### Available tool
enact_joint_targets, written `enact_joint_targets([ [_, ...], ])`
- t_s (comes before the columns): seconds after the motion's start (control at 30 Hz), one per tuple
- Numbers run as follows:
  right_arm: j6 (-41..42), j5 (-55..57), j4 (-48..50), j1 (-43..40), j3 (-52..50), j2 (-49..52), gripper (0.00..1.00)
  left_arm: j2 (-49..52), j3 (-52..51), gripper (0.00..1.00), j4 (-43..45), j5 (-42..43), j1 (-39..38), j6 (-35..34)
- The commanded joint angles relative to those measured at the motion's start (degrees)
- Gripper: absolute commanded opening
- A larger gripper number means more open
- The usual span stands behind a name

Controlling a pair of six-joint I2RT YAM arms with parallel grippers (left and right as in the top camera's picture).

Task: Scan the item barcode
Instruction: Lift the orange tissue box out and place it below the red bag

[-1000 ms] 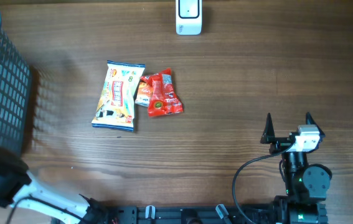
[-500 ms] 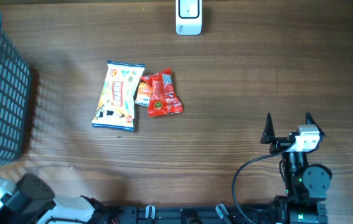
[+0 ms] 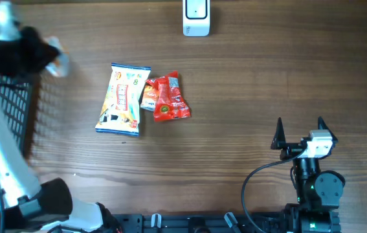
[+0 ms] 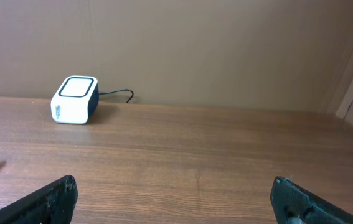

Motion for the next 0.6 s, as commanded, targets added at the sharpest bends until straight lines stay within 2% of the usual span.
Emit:
enact_joint_targets([
  [0.0, 0.8, 0.5, 0.1, -0.3, -0.1, -0.2, 1.00, -0.5, -10.0, 0.04, 3.1, -5.2, -8.7, 1.7],
  [0.2, 0.8, 0.5, 0.1, -0.3, -0.1, -0.2, 1.00, -0.5, -28.8, 0.04, 13.4, -5.4, -16.7, 0.3],
  [0.33, 0.8, 0.5, 0.1, -0.3, -0.1, -0.2, 1.00, -0.5, -42.4, 0.04, 22.1, -5.3, -20.4, -4.0],
  [0.57, 0.8, 0.5, 0.1, -0.3, -0.1, -0.2, 1.00, -0.5, -52.5, 0.04, 28.9, -5.1, -24.5, -5.2],
])
